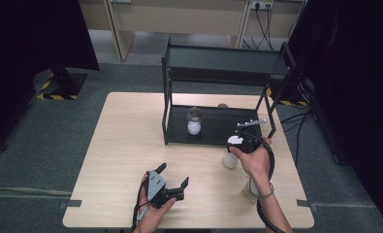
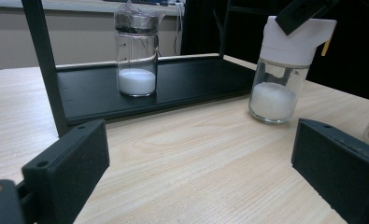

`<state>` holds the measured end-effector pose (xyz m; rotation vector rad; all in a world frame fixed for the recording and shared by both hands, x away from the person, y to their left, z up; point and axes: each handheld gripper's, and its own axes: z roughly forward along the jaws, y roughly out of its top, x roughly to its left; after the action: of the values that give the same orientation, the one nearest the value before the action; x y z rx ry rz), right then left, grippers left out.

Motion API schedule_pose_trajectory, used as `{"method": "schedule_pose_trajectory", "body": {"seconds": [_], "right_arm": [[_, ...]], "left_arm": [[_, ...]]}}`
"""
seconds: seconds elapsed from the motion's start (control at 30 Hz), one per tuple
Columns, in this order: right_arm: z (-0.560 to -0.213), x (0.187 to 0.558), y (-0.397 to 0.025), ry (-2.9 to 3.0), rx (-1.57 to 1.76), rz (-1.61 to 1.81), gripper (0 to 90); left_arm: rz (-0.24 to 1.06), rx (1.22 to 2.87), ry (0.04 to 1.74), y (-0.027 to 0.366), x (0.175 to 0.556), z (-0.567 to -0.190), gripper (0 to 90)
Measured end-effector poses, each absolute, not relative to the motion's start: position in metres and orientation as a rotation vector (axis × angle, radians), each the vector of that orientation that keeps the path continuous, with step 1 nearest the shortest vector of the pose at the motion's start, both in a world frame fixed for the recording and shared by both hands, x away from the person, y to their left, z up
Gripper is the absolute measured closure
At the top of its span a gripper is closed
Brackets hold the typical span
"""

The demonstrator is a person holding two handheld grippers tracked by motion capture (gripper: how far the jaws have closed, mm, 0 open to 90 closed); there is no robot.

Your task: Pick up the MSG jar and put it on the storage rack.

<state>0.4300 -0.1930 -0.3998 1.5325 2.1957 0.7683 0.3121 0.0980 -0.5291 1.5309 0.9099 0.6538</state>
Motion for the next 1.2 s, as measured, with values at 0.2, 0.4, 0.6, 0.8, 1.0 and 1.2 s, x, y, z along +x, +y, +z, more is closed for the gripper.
{"method": "schedule_pose_trajectory", "body": {"seconds": [0.2,0.4,0.6,0.8,1.0,1.2], "right_arm": [[-0.399,0.4284,-0.1924,2.192,1.533,0.775,31.2],[-0.3984,0.4289,-0.1906,2.195,1.538,0.763,31.1],[-0.3987,0.4288,-0.1904,2.188,1.541,0.766,31.1],[-0.399,0.4296,-0.1895,2.194,1.549,0.765,31.0],[-0.3986,0.4309,-0.1902,2.201,1.562,0.761,30.7],[-0.4029,0.4329,-0.1901,2.228,1.586,0.747,26.3]], "left_arm": [[0.654,1.532,0.911,0.0979,0.3121,-0.5291,3.6],[0.655,1.53,0.911,0.0981,0.312,-0.5292,3.6],[0.656,1.531,0.91,0.0978,0.3119,-0.5291,3.6],[0.655,1.531,0.911,0.0977,0.312,-0.5291,3.6],[0.654,1.532,0.912,0.0979,0.3121,-0.5291,3.6],[0.654,1.531,0.912,0.0981,0.3121,-0.5291,3.6]]}}
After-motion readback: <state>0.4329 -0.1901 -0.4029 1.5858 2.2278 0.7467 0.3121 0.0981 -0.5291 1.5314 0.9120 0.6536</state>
